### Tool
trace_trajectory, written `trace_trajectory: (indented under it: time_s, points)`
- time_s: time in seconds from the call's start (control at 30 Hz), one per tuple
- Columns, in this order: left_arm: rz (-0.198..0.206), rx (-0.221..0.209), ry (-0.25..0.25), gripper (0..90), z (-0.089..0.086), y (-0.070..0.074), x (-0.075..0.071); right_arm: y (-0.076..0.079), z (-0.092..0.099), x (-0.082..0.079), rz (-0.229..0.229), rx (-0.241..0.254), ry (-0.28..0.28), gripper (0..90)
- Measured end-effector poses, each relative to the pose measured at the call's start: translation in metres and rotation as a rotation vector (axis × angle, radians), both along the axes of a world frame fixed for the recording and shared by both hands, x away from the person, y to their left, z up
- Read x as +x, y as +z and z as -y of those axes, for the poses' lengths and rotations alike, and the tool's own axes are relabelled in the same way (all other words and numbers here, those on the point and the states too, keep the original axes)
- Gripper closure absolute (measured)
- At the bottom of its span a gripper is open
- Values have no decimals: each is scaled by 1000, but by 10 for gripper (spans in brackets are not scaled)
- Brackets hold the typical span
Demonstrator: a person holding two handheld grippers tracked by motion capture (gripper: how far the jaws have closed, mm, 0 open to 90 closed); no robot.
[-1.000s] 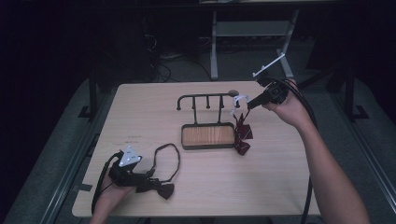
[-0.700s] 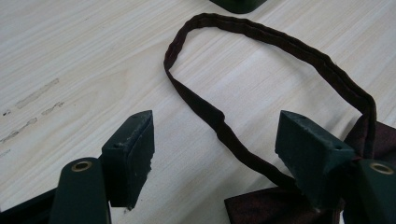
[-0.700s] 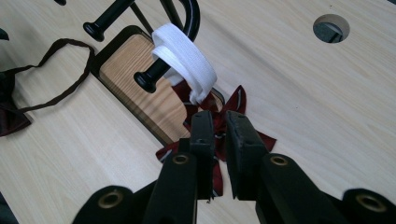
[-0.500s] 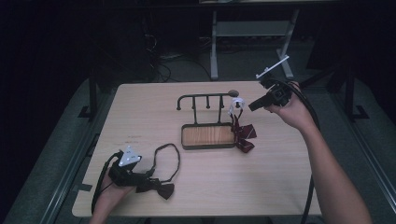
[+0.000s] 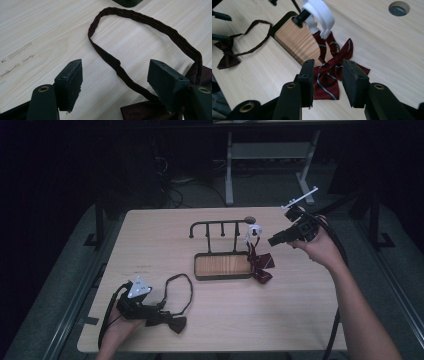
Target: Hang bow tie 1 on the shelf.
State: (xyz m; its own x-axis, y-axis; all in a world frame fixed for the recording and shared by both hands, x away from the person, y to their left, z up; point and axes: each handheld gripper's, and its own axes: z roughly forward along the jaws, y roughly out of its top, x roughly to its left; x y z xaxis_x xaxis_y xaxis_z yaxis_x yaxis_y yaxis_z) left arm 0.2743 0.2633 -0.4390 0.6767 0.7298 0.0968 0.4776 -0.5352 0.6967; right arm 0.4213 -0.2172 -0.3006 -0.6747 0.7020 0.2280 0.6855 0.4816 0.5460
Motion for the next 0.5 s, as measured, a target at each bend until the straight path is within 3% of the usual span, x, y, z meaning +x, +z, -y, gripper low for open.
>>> trace_trajectory:
  time_s: [0.2, 0.5]
  points:
    - [0, -3, 0, 288, 1, 0, -1, -8, 6, -13, 9, 38, -1, 522]
    - [-5, -3, 1, 288, 2, -1, 0, -20, 12, -22, 0, 60, 5, 475]
